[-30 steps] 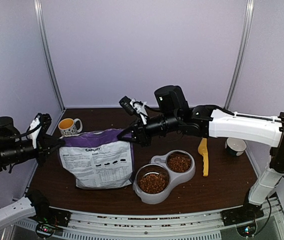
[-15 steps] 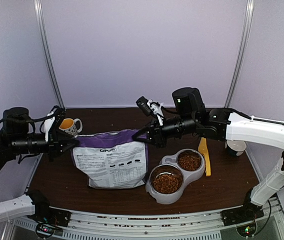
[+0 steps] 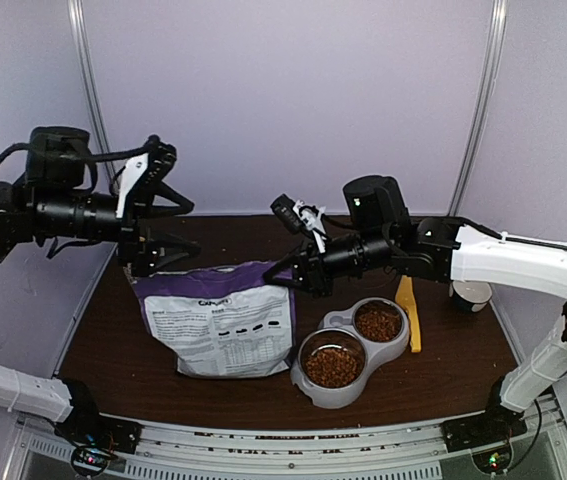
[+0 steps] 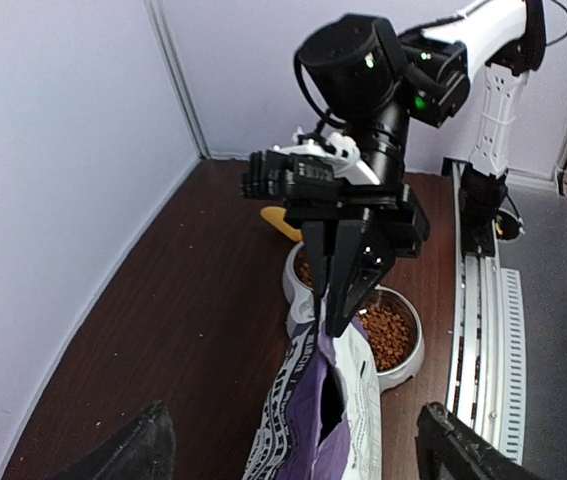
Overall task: Serve the pet food
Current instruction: Place the pet food bag at the center of the board, then press the seal on the pet food bag.
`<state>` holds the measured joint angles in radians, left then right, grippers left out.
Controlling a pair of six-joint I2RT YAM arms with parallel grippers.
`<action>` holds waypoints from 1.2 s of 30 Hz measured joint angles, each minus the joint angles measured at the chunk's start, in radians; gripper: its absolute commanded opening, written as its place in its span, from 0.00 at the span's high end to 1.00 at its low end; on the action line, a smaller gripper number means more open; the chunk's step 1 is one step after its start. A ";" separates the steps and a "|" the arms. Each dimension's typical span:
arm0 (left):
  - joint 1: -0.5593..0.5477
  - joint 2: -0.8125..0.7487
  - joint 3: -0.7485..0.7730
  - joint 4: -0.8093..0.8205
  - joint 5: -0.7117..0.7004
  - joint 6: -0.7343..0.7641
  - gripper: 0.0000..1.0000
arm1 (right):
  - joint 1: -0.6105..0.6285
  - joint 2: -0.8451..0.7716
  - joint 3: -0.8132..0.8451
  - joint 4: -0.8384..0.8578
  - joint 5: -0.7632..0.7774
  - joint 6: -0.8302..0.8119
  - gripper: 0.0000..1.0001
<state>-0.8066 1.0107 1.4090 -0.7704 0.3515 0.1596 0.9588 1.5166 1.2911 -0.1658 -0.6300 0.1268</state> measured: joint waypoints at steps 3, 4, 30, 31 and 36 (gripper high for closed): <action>-0.063 0.129 0.074 -0.045 -0.025 0.027 0.12 | 0.001 0.000 0.000 0.001 0.000 -0.004 1.00; -0.071 0.155 0.078 -0.052 -0.037 0.034 0.11 | 0.001 0.000 0.000 0.002 0.000 -0.005 1.00; -0.166 0.322 0.134 -0.246 -0.235 0.097 0.77 | 0.001 0.000 -0.015 0.051 0.000 -0.003 1.00; -0.166 0.322 0.134 -0.247 -0.236 0.097 0.80 | 0.001 0.000 -0.015 0.052 0.000 -0.002 1.00; -0.166 0.326 0.134 -0.249 -0.241 0.098 0.96 | 0.001 0.000 -0.026 0.074 -0.002 0.006 1.00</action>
<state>-0.9726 1.3365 1.5429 -1.0195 0.1101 0.2573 0.9596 1.5162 1.2652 -0.0914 -0.6323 0.1333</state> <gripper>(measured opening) 0.120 0.002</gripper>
